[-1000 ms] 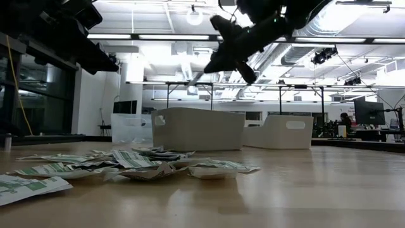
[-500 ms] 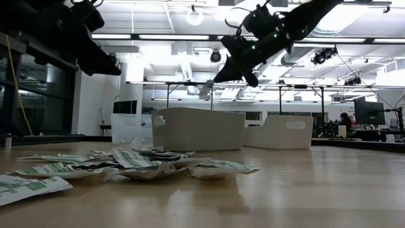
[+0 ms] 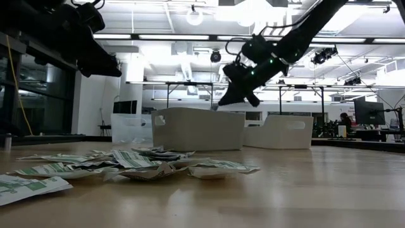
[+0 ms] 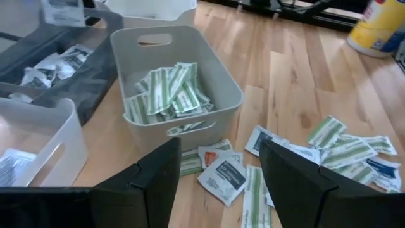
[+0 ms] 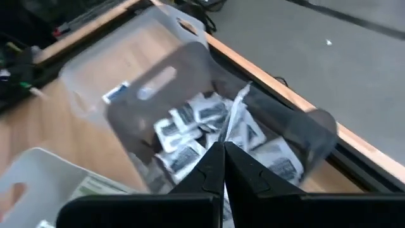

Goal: Pick & Place First Aid Supplies
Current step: Put the towelette pack into the black bin

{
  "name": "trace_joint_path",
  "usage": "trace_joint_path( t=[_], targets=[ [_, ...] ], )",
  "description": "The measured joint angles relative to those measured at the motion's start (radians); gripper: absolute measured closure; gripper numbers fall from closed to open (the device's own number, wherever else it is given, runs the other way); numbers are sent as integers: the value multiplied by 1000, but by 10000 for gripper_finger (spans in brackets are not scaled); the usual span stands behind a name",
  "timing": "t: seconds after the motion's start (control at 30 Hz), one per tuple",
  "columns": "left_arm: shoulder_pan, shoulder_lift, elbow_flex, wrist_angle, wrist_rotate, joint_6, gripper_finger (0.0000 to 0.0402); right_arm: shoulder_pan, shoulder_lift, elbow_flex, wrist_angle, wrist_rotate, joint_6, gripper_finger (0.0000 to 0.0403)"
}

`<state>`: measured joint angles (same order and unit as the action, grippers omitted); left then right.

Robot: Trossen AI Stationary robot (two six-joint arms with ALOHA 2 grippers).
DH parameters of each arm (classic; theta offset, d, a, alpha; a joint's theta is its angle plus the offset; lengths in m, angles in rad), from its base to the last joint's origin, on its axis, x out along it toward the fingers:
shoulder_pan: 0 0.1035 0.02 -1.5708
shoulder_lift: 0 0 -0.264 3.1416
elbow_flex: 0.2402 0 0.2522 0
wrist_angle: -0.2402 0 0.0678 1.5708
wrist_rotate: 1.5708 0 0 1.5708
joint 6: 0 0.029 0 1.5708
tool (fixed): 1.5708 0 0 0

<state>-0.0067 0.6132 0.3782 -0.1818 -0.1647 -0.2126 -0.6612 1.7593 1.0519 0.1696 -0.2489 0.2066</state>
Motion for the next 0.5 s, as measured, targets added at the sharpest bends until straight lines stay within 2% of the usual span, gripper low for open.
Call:
trace_joint_path(
  t=[0.5],
  targets=[
    [0,0,0,1,-40,-29,186,-14,34,-1,-23,18,82,402]
  ],
)
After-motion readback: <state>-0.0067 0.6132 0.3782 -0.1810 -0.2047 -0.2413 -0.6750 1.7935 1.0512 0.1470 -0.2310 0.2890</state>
